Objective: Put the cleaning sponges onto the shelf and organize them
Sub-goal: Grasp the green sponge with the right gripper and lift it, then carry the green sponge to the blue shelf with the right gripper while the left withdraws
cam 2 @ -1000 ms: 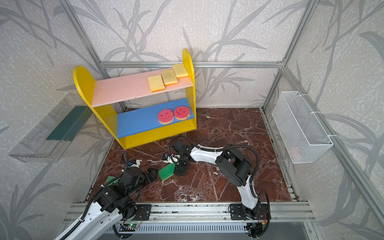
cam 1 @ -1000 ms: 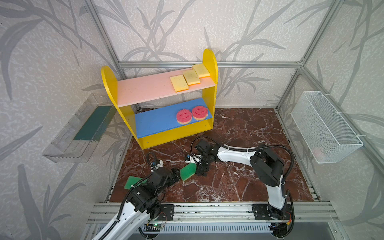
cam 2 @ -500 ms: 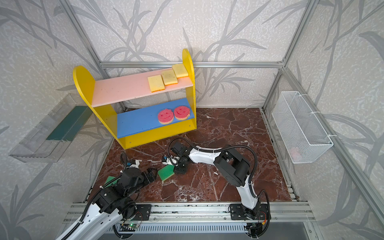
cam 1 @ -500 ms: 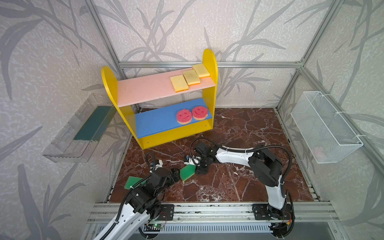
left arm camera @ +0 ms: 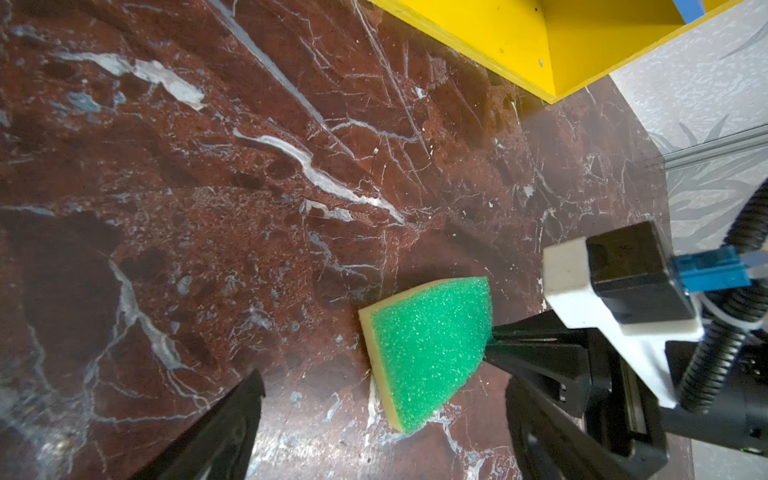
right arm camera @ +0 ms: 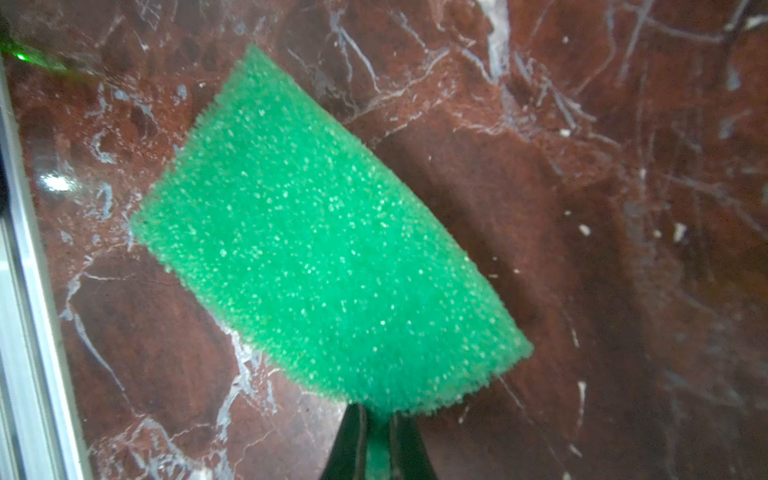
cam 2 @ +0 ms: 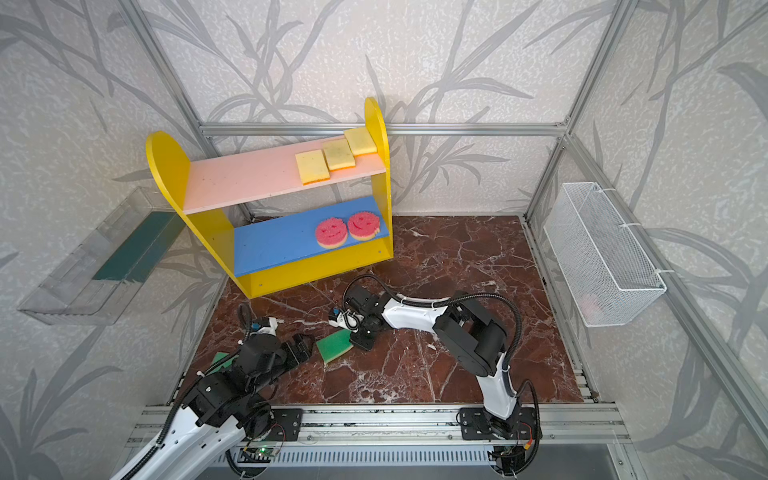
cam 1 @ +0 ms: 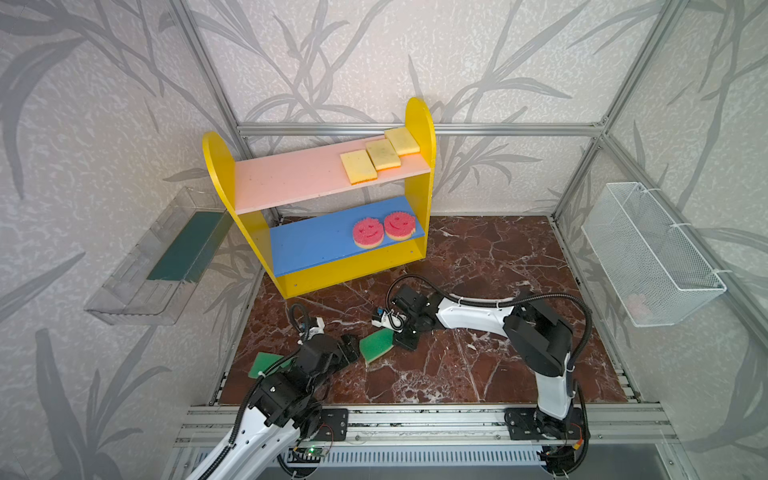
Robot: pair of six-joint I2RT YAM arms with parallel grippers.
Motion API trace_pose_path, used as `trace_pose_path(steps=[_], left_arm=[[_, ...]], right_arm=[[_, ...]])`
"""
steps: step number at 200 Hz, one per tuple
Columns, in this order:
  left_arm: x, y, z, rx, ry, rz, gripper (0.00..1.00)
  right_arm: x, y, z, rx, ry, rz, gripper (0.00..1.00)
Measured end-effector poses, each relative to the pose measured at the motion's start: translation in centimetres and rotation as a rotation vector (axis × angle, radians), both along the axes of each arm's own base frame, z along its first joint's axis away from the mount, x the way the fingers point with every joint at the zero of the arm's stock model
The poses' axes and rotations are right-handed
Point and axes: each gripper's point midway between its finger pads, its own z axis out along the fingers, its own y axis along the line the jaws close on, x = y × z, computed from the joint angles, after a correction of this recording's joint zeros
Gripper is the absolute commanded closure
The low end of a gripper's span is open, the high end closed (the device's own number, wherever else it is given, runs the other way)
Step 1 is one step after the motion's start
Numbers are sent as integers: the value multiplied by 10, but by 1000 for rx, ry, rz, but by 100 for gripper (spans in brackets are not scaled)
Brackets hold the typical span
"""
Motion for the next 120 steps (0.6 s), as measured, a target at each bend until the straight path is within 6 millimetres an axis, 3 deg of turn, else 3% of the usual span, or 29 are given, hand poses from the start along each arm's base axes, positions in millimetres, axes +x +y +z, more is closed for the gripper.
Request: trace_pose_path(steps=[24,43,80,120], left_arm=[[5,-3,6,8,-4,-4,7],[8,-4,7,16,-8,-8,7],[13,-6,10,20,-27,-15,7],[15,-7,13,26,-48,-28,8]], right_arm=[[6,-6,9,31,41,-138,99],[24,-19,17,70,74,-323,100],[79,-47,36,218,108,-719,99],[133,-56,61,397,127,-996,100]])
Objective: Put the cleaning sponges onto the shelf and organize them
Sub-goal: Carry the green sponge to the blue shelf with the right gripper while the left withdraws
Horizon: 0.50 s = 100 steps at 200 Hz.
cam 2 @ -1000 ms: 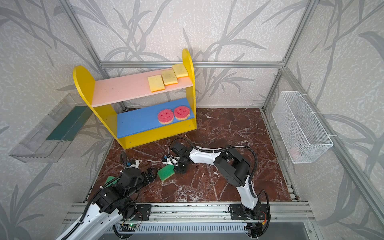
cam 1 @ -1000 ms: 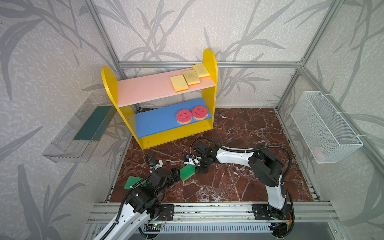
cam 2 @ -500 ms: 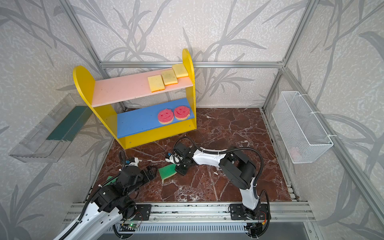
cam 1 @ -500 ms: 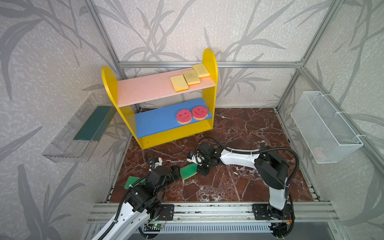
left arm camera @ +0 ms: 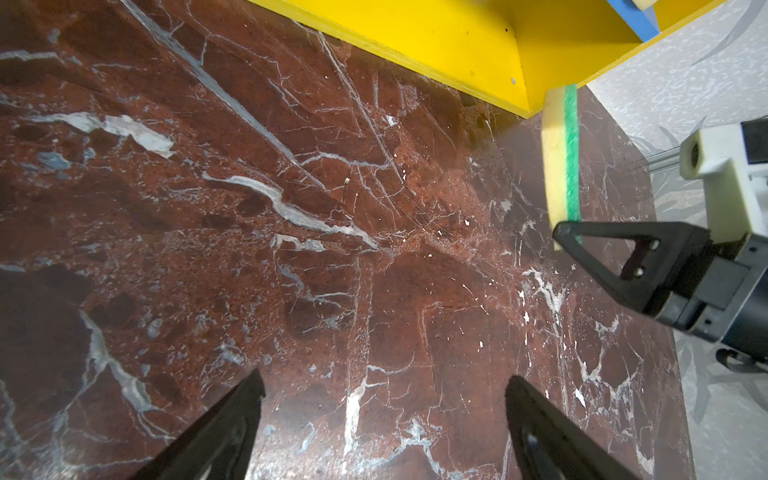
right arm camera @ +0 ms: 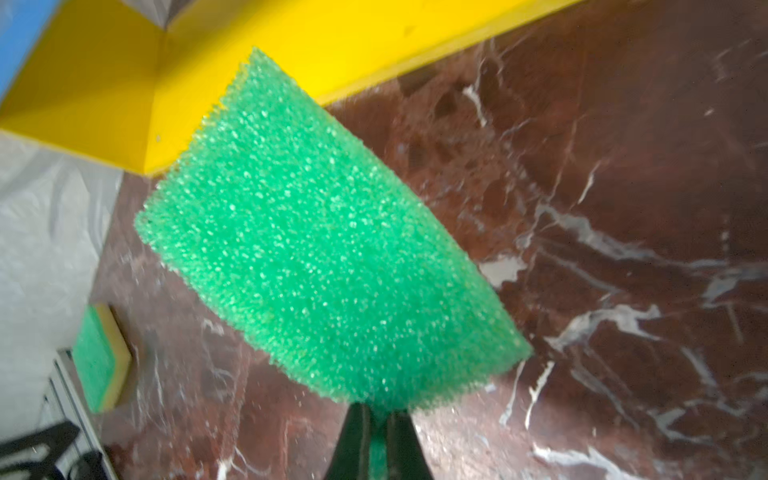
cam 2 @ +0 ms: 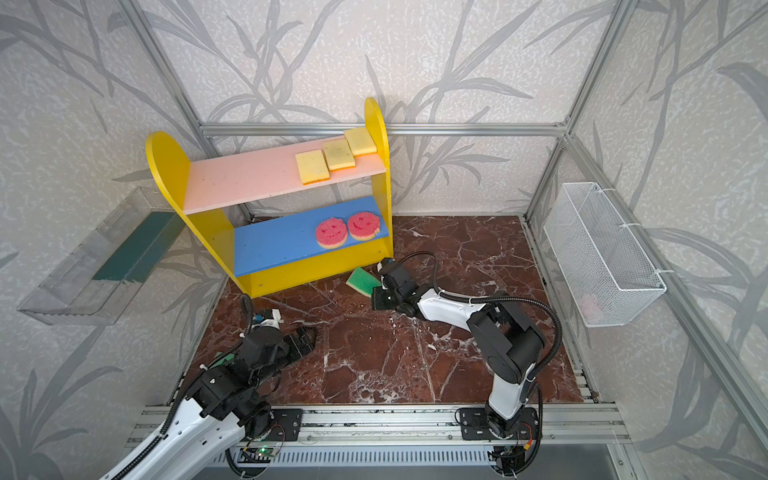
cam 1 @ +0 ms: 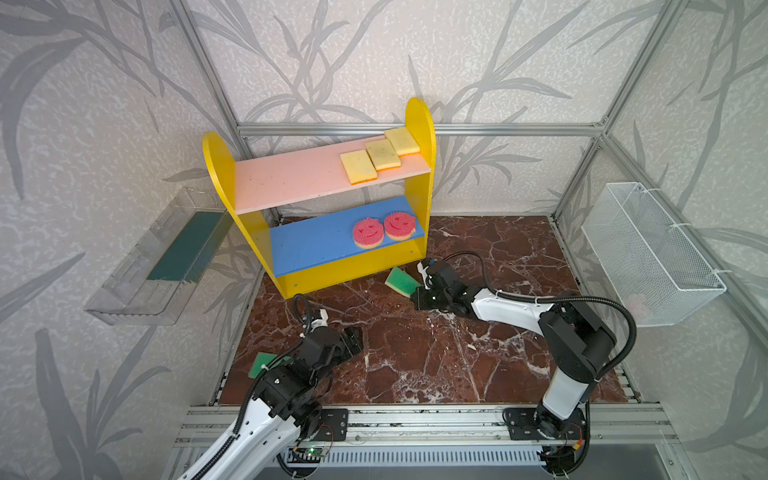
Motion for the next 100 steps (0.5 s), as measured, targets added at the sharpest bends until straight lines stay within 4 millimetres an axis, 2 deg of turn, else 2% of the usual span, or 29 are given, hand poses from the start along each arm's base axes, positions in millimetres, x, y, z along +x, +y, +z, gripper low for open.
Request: trace_pose_path(steps=[30,66,82,100], left_arm=[[3,-2,4,2,-21,-12,8],[5,-3,7,12,-45,-28,8],[7,-4,8,20,-52,-38,8],[9,-7,5,33,-45,-50,8]], right_arm=[[36,-3,8,119,-3,-157,100],[69,-8,-9,219,27,-306,100],[82,-6,-16,246,39,-346,100],[98,-1,-17,278,32,-374,98]])
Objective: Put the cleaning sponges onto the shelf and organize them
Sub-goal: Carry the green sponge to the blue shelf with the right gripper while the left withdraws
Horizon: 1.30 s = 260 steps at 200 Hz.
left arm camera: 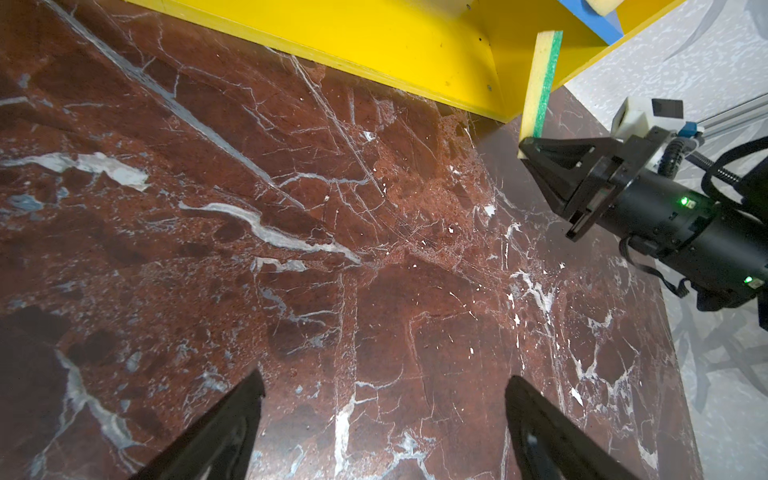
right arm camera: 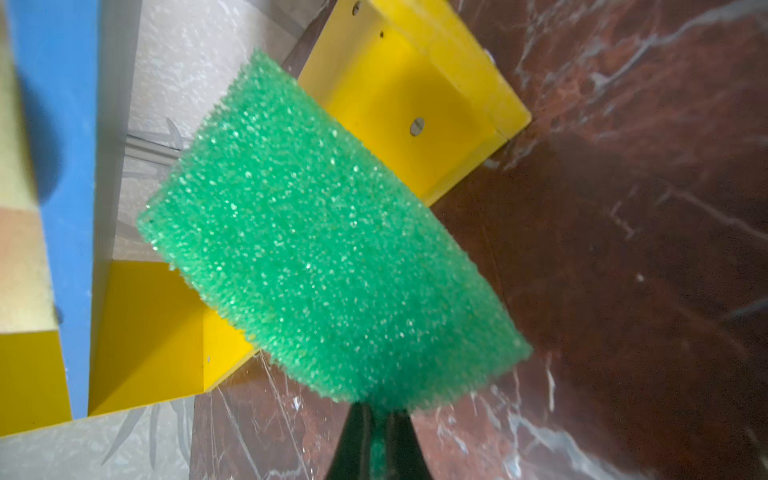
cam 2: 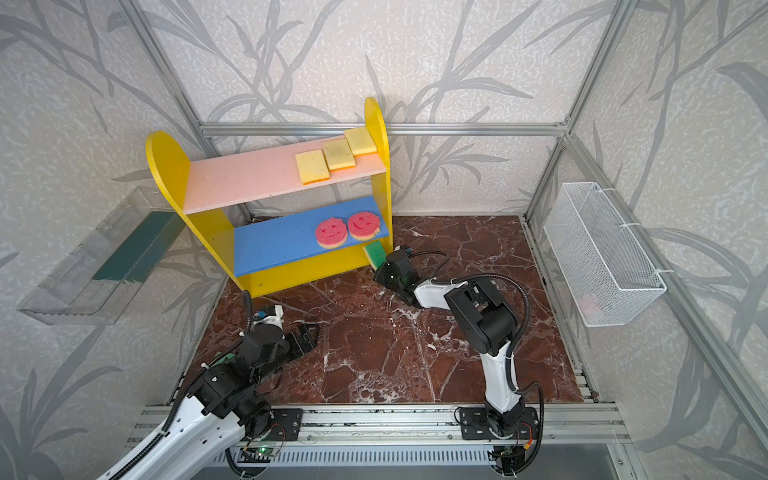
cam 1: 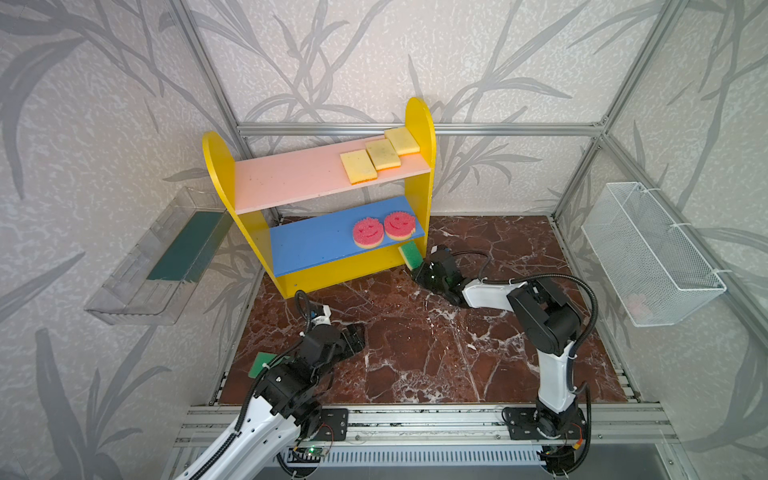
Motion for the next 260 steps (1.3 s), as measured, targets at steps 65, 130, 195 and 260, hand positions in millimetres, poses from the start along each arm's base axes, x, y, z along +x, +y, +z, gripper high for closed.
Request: trace_pose_path(steps=[65,130,195,260], left_arm=[[2,-11,-12,3,25,-54,8],[2,-12,-12,-7,24,-59,8],[2,-11,-17,7,45,-57,8],[1,-7,-9,7,41,-35,8]], right_arm=[[40,13,0,99,-52,-44,74],[52,21,0,147,-70,-6,30],[39,17,-14,133,-50,55,16],[39,18,-4,193,-81,97,76]])
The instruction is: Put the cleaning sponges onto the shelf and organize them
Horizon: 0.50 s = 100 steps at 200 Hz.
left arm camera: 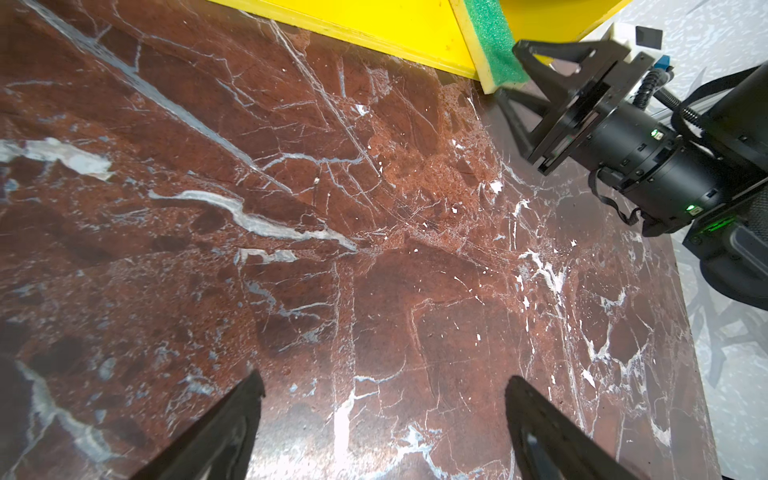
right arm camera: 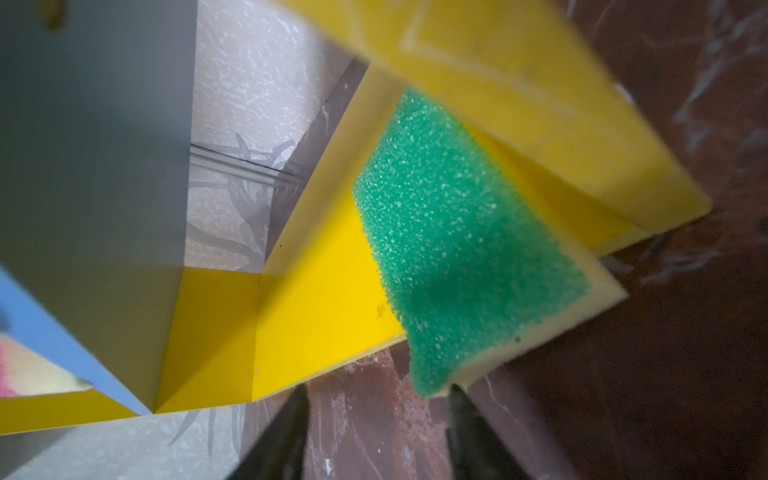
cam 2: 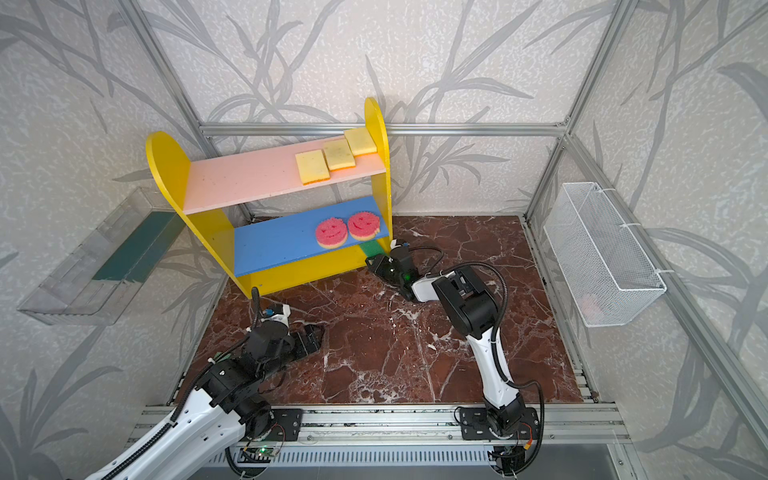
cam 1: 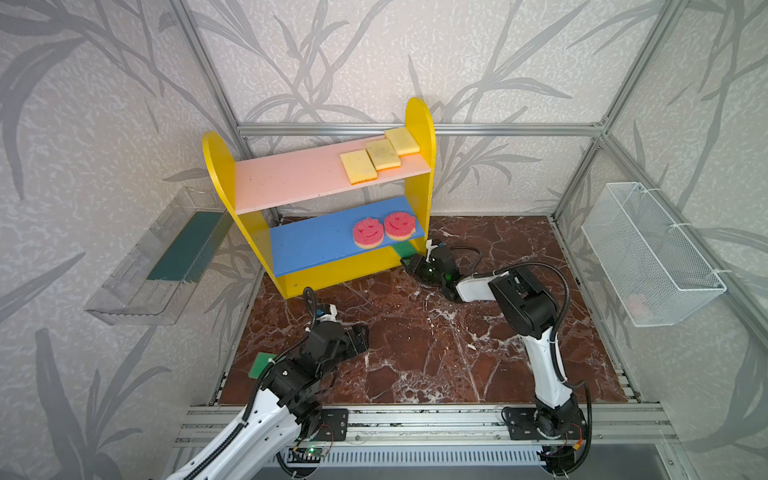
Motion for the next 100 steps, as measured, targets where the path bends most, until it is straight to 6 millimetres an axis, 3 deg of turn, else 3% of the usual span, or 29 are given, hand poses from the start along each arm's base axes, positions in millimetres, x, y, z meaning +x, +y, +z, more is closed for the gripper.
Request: trace_pose_path(steps=[28,80,87,100], left_arm=[[-1,2,0,5,6,8,8],[0,2,-2,20,22,12,8],[1,3,-2,22,22,14,8],[2,3,-1,25,22,17,8]], right_arm=[[8,-2,10,59,-25,8,83],[16,-6,-10,93,11,10,85],[16,-6,-11,94,14,13,83],[17,-7,-10,99,13,14,68]])
